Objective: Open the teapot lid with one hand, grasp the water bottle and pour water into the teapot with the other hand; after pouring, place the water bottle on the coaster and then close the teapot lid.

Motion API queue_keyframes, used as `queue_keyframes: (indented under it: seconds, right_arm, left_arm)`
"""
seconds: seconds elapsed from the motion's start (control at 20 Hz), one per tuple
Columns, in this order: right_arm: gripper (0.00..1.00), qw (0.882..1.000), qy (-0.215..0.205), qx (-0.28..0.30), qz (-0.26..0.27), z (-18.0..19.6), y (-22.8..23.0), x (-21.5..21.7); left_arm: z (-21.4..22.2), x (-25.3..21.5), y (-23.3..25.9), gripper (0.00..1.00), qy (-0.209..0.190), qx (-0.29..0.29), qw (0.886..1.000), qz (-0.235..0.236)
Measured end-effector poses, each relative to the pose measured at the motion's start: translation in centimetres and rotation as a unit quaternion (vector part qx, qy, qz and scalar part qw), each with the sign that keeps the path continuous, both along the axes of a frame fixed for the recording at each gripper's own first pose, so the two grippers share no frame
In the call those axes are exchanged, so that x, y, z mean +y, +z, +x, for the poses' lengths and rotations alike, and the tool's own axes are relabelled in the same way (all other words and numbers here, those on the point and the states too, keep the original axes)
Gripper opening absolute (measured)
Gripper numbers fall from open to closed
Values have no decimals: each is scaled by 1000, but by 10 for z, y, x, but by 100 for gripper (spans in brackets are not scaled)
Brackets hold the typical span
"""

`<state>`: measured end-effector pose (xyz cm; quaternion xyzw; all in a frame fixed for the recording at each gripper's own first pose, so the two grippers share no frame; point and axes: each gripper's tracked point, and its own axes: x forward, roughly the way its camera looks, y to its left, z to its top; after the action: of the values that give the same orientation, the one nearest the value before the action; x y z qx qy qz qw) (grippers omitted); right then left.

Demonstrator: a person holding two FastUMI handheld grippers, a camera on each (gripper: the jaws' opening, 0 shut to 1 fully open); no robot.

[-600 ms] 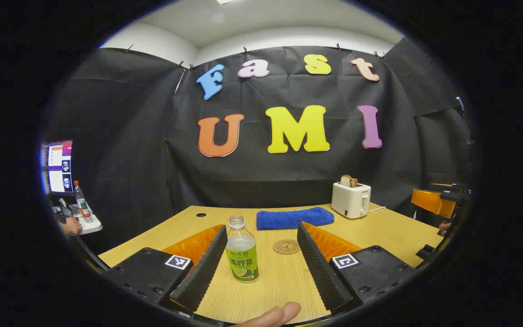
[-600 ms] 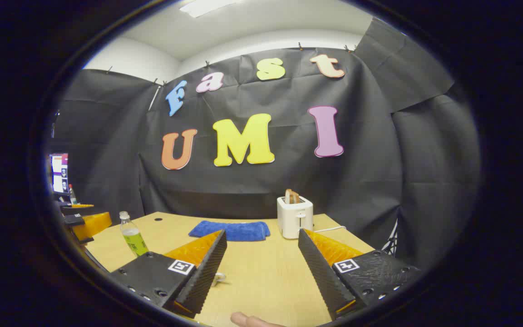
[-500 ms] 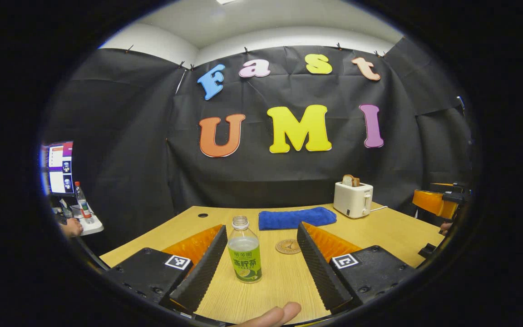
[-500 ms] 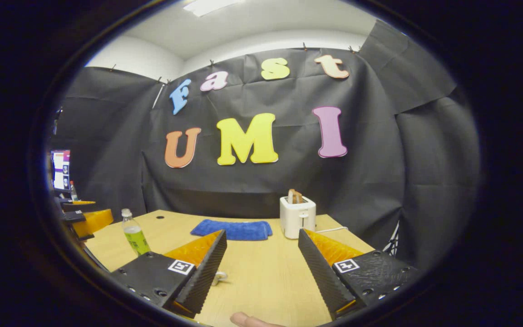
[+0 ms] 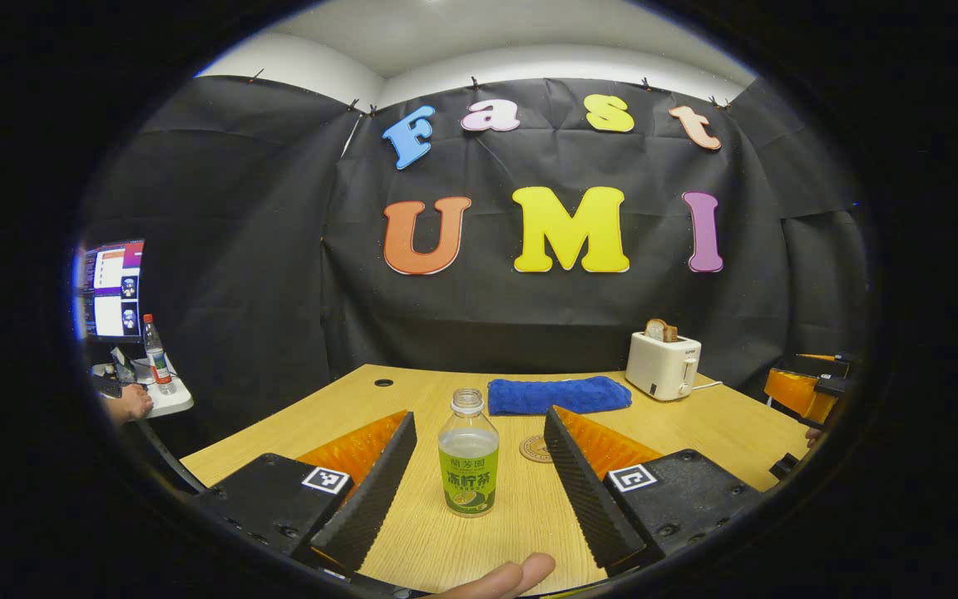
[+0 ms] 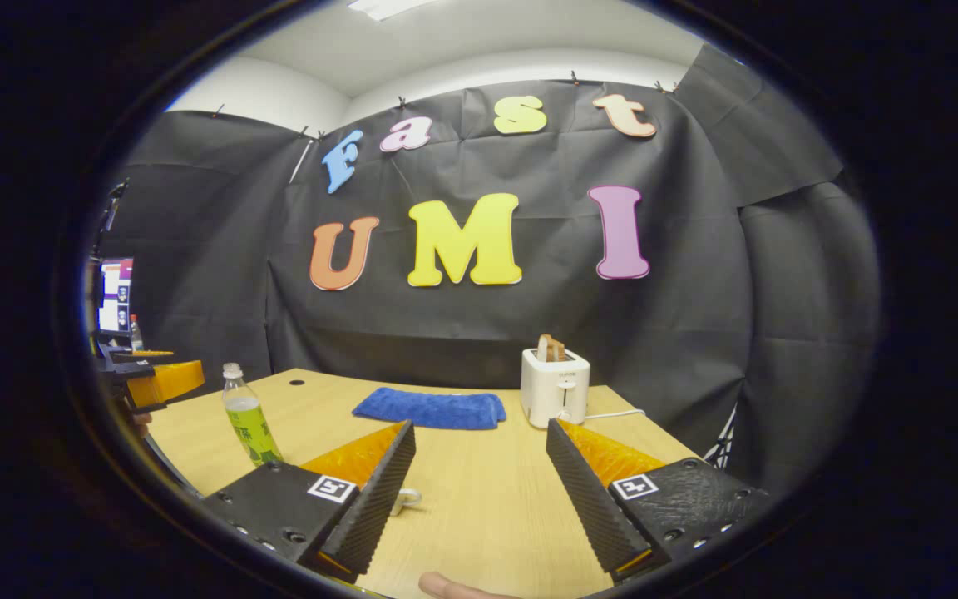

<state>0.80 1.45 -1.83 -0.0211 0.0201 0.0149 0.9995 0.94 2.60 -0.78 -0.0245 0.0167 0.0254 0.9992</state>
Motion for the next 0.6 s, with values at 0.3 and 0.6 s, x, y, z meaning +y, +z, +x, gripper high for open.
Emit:
queue_keyframes:
  seconds: [0.3, 0.6]
  right_arm:
    - [95, 1000, 4, 4, -5, 1, -4, 4]
    - [99, 1000, 11, 8, -3, 8, -10, 11]
  left_arm:
    - [-1, -1, -1, 97, -2, 1, 1000, 5]
    - [-1, 0, 2, 97, -3, -3, 1000, 8]
